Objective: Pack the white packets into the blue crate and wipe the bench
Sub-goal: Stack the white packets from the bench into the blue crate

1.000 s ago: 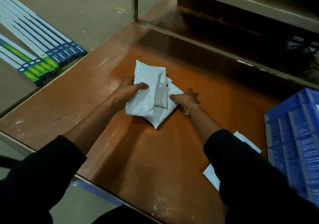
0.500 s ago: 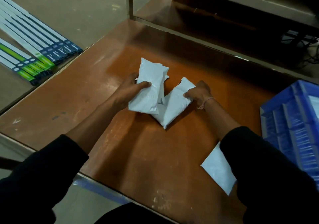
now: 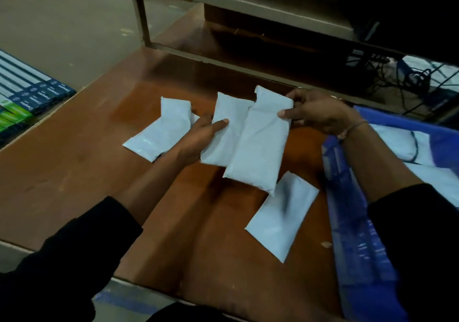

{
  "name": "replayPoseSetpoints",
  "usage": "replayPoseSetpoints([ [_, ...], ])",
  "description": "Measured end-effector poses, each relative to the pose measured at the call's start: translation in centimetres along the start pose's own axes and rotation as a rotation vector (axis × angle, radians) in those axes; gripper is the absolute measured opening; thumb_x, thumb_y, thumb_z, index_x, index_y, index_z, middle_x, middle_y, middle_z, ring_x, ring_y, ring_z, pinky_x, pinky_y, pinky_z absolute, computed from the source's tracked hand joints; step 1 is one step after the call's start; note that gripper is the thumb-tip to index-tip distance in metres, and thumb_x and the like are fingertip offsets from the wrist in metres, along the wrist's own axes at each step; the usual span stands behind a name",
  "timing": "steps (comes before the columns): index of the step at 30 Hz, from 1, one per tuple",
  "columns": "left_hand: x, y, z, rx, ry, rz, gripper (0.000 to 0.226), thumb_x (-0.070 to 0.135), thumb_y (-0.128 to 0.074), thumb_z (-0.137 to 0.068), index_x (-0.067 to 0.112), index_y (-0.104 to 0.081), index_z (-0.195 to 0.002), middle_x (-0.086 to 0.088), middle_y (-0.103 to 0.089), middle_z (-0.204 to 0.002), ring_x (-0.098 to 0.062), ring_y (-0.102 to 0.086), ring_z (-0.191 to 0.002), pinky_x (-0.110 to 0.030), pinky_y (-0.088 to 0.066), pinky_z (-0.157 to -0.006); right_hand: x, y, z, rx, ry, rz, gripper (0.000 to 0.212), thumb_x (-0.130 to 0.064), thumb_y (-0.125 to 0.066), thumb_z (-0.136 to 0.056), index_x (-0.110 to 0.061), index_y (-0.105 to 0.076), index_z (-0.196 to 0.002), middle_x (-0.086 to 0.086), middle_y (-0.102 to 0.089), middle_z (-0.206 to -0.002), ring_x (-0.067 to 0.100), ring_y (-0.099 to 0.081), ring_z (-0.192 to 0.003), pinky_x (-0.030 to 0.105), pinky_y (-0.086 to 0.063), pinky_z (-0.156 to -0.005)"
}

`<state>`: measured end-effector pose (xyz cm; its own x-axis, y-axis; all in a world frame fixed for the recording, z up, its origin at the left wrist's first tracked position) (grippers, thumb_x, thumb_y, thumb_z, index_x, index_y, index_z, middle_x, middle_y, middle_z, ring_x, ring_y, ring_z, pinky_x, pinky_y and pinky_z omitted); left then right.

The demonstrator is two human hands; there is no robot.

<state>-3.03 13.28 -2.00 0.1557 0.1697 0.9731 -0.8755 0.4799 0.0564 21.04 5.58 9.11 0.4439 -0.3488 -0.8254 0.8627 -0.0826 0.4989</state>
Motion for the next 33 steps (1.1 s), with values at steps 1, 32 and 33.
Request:
replayPoseSetpoints([
  [1, 0.5, -1.5, 0.4, -0.027, 0.011, 0.070, 0.053, 0.051, -0.058, -0.100, 0.024, -0.048, -0.145, 0.003, -0.067, -0.122, -0.029, -0.064, -0.120, -0.037, -0.057, -0.090, 0.6, 0.7, 0.3, 0.030, 0.003, -0.008, 0.039, -0.005, -0.075, -0.086, -0.008, -0.058, -0.121, 0.019, -0.066, -0.121, 0.031, -0.067, -0.109, 0.047, -0.057, -0.094],
  [32, 9.9, -34.1, 4.9, -0.257, -0.023, -0.006, 0.064, 0.060, -0.074, -0.083, -0.001, -0.074, -0.104, -0.010, -0.078, -0.097, -0.020, -0.074, -0.085, -0.026, -0.057, -0.073, 14.8, 23.1, 20.0, 0.584, 0.776, 0.718, 0.028, -0.020, -0.055, -0.077, -0.011, -0.068, -0.101, 0.003, -0.068, -0.101, 0.031, -0.055, -0.097, 0.041, -0.043, -0.083],
  [33, 9.7, -34.2, 4.6, -0.229, -0.018, 0.036, 0.065, 0.061, -0.074, -0.083, -0.001, -0.074, -0.103, -0.012, -0.077, -0.096, -0.022, -0.073, -0.084, -0.029, -0.056, -0.074, 15.0, 23.7, 20.3, 0.624, 0.783, 0.749, 0.024, -0.017, -0.058, -0.077, -0.011, -0.068, -0.099, 0.004, -0.067, -0.096, 0.032, -0.055, -0.093, 0.042, -0.043, -0.080],
])
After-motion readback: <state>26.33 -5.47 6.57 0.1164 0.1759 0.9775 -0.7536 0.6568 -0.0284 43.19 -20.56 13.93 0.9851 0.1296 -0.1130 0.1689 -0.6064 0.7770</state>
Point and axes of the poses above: each hand's wrist, its own z-axis away from the middle knuckle, its own y-axis out of the back of the hand, x = y × z, the point moved 5 cm from there along -z, towards the middle knuckle
